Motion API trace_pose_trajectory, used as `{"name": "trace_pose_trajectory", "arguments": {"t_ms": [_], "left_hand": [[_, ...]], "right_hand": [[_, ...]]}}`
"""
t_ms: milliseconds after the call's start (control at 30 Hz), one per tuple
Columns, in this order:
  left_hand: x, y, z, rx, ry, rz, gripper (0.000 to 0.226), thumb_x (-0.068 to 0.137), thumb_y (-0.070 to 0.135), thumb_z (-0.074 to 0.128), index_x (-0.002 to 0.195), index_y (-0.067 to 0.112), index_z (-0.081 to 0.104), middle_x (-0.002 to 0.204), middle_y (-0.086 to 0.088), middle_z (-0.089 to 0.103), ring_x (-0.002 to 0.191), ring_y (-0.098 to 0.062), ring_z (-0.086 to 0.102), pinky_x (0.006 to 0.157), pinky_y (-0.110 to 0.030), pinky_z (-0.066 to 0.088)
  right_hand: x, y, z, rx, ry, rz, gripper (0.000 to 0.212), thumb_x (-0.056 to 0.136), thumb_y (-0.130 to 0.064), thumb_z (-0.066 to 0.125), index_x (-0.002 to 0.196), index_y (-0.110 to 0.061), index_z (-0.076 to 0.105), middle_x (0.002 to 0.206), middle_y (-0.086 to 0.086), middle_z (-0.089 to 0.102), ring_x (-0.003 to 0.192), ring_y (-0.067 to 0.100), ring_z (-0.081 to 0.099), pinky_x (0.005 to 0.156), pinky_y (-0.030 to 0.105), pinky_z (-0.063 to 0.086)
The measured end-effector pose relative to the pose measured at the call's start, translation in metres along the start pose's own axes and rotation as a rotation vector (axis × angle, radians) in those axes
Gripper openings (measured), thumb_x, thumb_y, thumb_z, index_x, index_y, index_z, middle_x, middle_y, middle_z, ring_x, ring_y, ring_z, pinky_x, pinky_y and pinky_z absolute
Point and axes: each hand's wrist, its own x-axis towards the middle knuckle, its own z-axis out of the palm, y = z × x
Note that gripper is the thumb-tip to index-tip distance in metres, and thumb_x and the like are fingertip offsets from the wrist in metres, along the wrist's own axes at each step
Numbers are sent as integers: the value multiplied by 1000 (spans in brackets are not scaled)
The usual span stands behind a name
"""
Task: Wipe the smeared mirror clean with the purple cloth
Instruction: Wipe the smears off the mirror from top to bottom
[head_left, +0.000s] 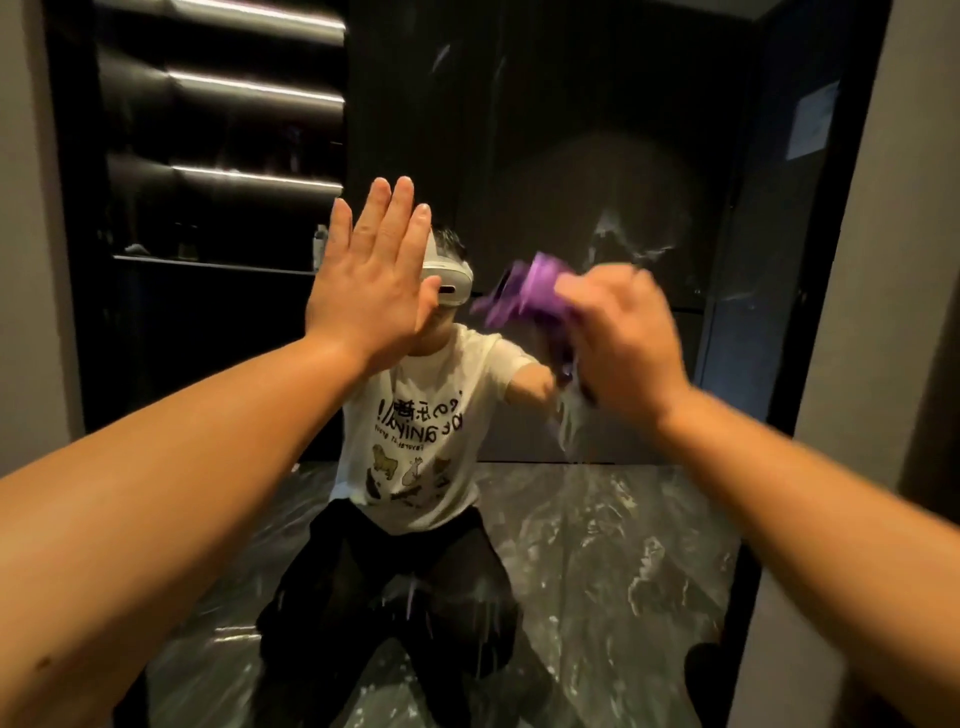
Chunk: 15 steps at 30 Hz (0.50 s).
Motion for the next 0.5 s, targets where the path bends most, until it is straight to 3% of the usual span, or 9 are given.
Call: {"name": "trace_pose_trajectory", "arguments": {"t_ms": [33, 100, 167, 233, 333, 400, 433, 500], "left_hand": [[-1, 0, 2, 14, 3, -4, 70, 101, 47, 23, 157, 9, 7, 165, -14, -7, 152, -28, -10, 122, -49, -6], [-1, 0, 3, 18, 14, -8, 70, 101, 47, 23, 157, 8, 8, 165, -14, -6, 152, -28, -9, 122, -50, -4], [-1, 1, 4, 7, 20, 0, 70, 101, 47, 23, 157, 8, 9, 165, -14, -4, 152, -28, -8, 123, -50, -2], [-1, 0, 5, -1, 26, 4, 70, 101, 47, 22, 157, 7, 10, 165, -14, -4, 152, -28, -7, 123, -51, -2], [-1, -1, 8, -11, 56, 19, 70, 100, 47, 20, 157, 7, 13, 165, -15, -1, 152, -29, -5, 123, -51, -1], [-1, -2, 8, -33, 69, 23, 70, 99, 47, 21, 156, 6, 15, 165, -15, 1, 152, -29, -4, 122, -50, -2], [-1, -2, 9, -43, 76, 22, 70, 99, 46, 22, 156, 6, 16, 165, -15, 2, 152, -29, -4, 122, -50, -2], [0, -2, 8, -59, 89, 22, 69, 100, 45, 26, 156, 6, 17, 165, -15, 2, 152, -29, -4, 122, -50, -2]], "right_hand": [[26, 22, -6, -39, 73, 48, 12, 96, -35, 51, 102, -27, 58, 84, 14, 63, 74, 34, 58, 63, 49, 48], [71, 63, -11, -199, 142, 80, 26, 98, -32, 49, 124, -30, 43, 112, 23, 59, 97, 40, 57, 78, 46, 45], [105, 91, -9, -327, 128, 165, 35, 101, -31, 40, 135, -25, 42, 130, 22, 50, 115, 39, 50, 91, 44, 41], [122, 102, -5, -321, 98, 237, 40, 102, -29, 36, 139, -18, 45, 135, 20, 46, 120, 36, 46, 96, 42, 42], [97, 82, 11, -248, 116, 222, 33, 99, -28, 42, 131, -20, 49, 122, 24, 54, 106, 41, 53, 84, 47, 46], [52, 49, 29, -143, 86, 166, 9, 98, -28, 51, 104, -24, 55, 95, 15, 60, 85, 36, 57, 66, 44, 45], [21, 31, 39, -122, -18, 144, 12, 98, -30, 51, 89, -22, 53, 83, 5, 56, 77, 30, 55, 61, 41, 42], [-58, -9, 54, -71, -274, 54, 22, 100, -36, 44, 82, -23, 48, 77, -8, 48, 73, 17, 49, 60, 36, 37]]}}
